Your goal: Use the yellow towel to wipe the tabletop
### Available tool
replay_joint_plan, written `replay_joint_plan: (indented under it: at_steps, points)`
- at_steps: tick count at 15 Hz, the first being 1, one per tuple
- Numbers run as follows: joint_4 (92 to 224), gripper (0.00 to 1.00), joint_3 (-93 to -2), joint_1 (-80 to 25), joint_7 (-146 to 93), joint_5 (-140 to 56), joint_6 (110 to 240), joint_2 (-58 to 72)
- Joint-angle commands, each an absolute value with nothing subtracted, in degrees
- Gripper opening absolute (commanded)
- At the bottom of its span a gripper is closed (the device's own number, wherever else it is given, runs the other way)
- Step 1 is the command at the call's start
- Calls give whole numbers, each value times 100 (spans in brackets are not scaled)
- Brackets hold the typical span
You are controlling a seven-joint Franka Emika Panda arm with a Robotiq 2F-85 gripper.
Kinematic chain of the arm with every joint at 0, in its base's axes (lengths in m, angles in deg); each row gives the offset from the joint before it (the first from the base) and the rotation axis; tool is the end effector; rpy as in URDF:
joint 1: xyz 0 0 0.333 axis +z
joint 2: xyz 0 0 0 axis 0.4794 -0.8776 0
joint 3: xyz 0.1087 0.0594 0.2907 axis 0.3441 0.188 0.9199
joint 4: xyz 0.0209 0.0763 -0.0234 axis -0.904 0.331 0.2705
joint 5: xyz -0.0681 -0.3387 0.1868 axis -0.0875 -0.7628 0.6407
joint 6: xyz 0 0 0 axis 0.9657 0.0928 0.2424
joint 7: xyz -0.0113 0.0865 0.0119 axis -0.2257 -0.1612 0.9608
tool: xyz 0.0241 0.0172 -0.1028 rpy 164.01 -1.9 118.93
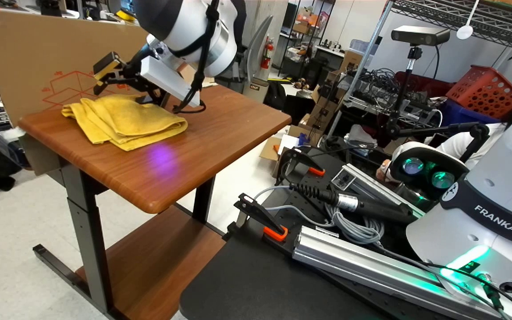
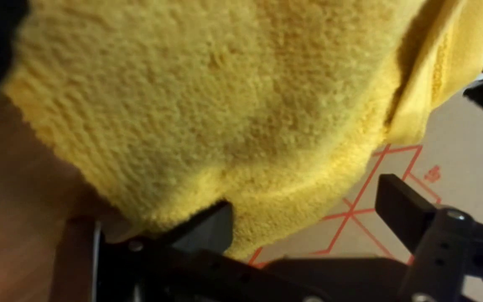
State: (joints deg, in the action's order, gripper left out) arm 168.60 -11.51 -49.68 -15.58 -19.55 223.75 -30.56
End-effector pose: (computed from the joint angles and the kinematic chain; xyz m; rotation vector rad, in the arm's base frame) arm 0.6710 0.0524 0.1342 -2.5568 0.4694 -0.6457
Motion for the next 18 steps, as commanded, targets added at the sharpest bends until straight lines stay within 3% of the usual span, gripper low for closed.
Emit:
replay_joint_plan:
  at_steps: [1,4,6,12,13,18]
  points:
    - [16023,100,-1068,-5271,-1769,-2424,22616,-3723]
    - [15826,100,-1351,-5335,-2083,-2393,22450,-3464]
    - [16367,100,-2000,-5089,-2639,-2102,21733,-2480]
    - [16940,100,-2190,-5184,-2804,-1716,20498,-1097]
    - [16503,100,-2197,-5072,-2521,-1659,20890,-1653]
    - [16554,100,-2272,-5009,-2479,-1527,20790,-1569]
